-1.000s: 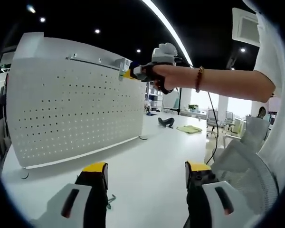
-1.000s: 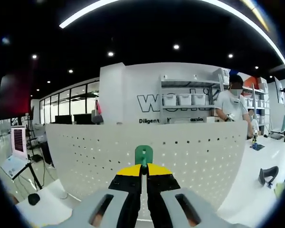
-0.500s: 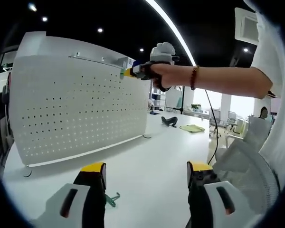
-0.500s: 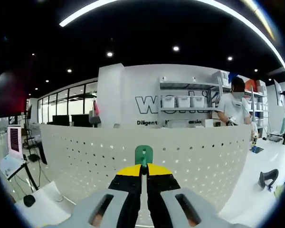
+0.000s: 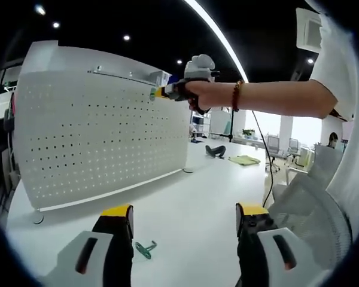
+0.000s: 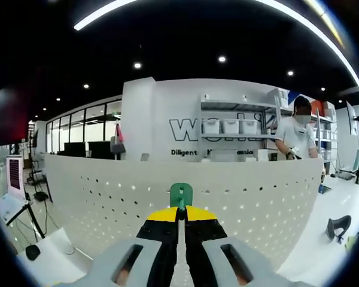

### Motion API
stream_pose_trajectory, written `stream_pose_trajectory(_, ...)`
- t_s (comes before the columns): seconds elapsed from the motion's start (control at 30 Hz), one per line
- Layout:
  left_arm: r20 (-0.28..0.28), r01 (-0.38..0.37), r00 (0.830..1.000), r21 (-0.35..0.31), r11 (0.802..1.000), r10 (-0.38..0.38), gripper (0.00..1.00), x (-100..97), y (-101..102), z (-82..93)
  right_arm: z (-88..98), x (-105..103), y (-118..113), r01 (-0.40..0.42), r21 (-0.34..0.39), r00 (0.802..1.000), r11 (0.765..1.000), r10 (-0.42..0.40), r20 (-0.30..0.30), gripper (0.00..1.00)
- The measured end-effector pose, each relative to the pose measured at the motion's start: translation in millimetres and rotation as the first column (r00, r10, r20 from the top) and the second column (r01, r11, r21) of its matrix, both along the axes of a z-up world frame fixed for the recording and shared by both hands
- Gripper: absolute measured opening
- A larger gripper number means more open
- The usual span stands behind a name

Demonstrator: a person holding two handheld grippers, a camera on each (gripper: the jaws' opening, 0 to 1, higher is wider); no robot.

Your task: Insert the hook assembly into the mounting plate slot until the hook locks in place.

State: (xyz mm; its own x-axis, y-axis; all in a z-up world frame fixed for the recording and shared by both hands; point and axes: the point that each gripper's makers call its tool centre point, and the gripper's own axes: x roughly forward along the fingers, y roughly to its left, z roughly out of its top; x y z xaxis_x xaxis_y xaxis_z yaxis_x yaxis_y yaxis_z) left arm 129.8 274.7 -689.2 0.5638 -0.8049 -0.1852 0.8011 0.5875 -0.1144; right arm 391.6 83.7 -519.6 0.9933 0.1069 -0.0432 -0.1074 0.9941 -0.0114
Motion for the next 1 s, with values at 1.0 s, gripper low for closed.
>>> stream_pose_trajectory(1.0,-0.01,-0.027,1.0,0.027,0.999,0.027,0.71,-0.7,8.5,-5.3,-12.8,20.7,-7.2,0.024,0.012,0.999,1.0,-0.023,-0.033,0.01)
